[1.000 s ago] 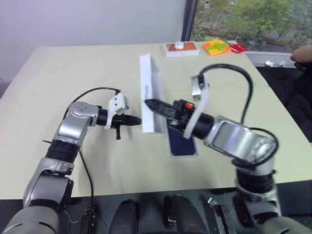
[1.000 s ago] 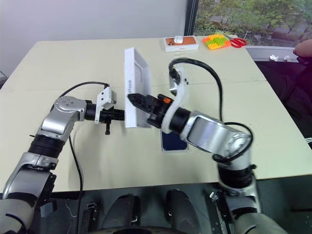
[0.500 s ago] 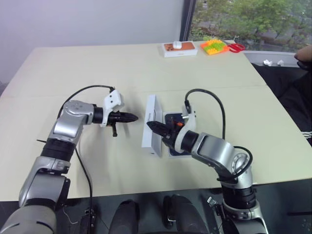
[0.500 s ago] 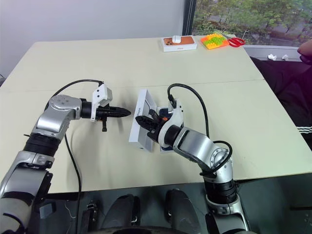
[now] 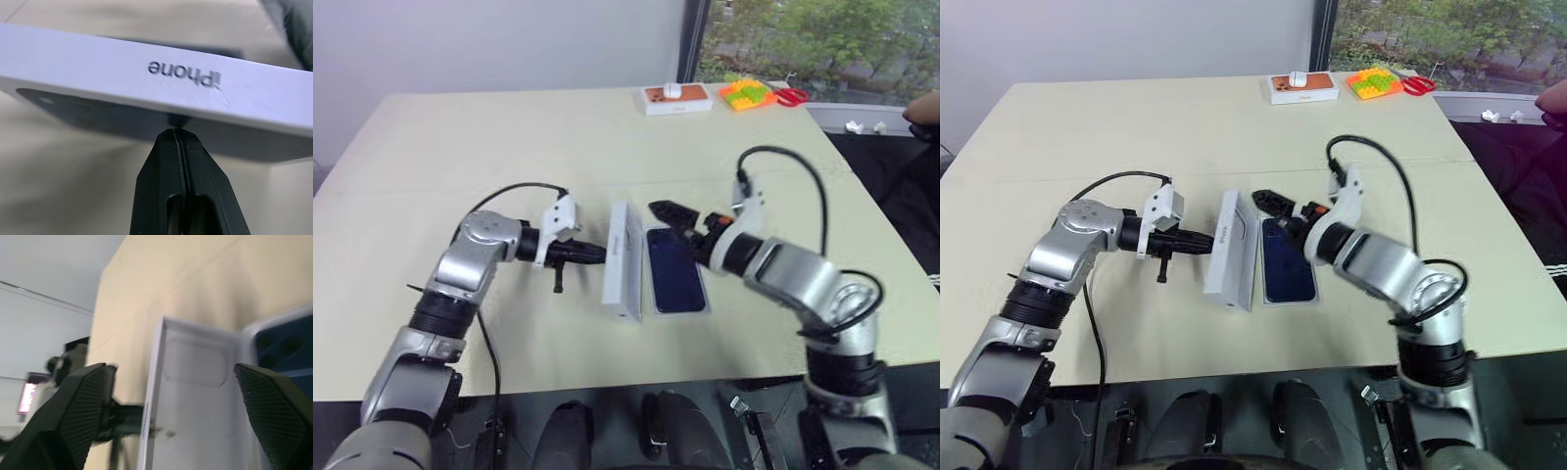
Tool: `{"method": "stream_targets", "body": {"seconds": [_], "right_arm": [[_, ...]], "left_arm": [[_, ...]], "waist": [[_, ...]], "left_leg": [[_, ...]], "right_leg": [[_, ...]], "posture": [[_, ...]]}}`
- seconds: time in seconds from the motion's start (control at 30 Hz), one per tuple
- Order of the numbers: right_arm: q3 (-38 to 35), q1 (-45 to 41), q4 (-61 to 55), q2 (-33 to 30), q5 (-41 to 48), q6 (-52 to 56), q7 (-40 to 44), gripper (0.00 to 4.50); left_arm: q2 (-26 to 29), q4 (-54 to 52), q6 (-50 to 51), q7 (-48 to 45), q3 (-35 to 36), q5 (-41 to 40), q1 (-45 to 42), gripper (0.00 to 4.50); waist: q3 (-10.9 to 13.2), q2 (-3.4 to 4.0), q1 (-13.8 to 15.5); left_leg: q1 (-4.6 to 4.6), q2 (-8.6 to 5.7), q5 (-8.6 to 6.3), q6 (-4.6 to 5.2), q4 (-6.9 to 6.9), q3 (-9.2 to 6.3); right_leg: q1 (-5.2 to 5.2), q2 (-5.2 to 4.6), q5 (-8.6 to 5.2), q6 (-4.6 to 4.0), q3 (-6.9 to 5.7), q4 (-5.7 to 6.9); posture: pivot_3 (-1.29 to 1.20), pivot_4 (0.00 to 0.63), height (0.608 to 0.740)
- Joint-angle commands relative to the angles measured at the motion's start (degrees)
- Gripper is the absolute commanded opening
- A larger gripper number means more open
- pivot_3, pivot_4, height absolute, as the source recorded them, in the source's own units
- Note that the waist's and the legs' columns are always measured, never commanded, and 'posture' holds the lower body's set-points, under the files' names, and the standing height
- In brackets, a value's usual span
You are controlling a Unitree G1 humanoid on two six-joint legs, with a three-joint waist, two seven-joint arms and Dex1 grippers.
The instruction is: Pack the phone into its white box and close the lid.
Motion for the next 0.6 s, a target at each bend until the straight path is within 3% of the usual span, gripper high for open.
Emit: {"method": "stream_targets", "body": {"seconds": [0.03, 0.23, 0.6], "right_arm": [[1.54, -0.96, -1.16, -8.58, -4.51, 6.09, 6.07, 4.46], [5.04, 0.16, -3.62, -15.44, -13.46, 10.36, 14.11, 4.46], [2.86, -3.27, -2.14, -18.45, -24.54, 11.01, 19.94, 4.46]], "left_arm": [[-2.06, -4.14, 2.16, 0.75, -0.18, -2.52, -0.77, 0.00], [-3.92, -3.56, 1.98, 1.91, -1.09, -1.86, -0.92, 0.00], [-1.46, 2.19, 5.38, 6.35, 6.31, -4.50, -3.82, 0.00]], "waist": [[0.00, 0.00, 0.04], [0.00, 0.00, -0.18], [0.00, 0.00, 0.00]], "left_leg": [[-0.01, -0.01, 0.00, 0.00, 0.00, 0.01], [0.05, -0.10, -0.02, 0.04, -0.01, 0.00], [0.03, -0.17, -0.02, 0.04, 0.00, -0.01]], "right_leg": [[0.00, 0.00, 0.00, 0.00, 0.00, -0.01], [0.01, 0.10, 0.00, 0.00, 0.04, 0.00], [0.00, 0.08, 0.00, 0.01, 0.03, -0.01]], "posture": [[0.00, 0.150, 0.740], [0.00, 0.150, 0.740], [0.00, 0.150, 0.740]]}}
